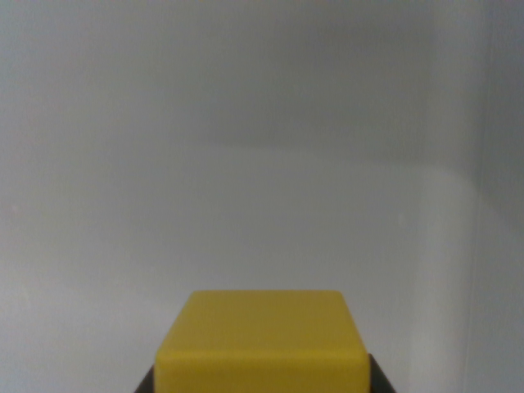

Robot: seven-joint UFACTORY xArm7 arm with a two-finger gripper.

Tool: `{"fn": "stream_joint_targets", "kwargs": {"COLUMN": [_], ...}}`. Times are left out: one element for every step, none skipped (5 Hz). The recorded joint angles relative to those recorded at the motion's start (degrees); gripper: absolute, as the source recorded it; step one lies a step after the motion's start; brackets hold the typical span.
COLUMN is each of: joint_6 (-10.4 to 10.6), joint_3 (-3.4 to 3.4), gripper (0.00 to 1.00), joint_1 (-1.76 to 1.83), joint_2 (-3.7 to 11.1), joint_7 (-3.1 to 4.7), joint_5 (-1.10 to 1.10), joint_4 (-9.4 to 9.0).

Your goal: Pick yellow cube

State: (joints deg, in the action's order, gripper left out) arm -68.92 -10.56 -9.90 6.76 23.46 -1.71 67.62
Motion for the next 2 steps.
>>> {"fn": "stream_joint_targets", "kwargs": {"joint_6": [0.00, -2.71], "joint_3": [0.00, -0.03], "gripper": [1.00, 1.00], "joint_1": [0.00, 0.05], "joint_2": [0.00, -0.82], "joint_7": [0.00, -0.15], "joint_5": [0.00, 0.20], "joint_4": [0.00, 1.91]}}
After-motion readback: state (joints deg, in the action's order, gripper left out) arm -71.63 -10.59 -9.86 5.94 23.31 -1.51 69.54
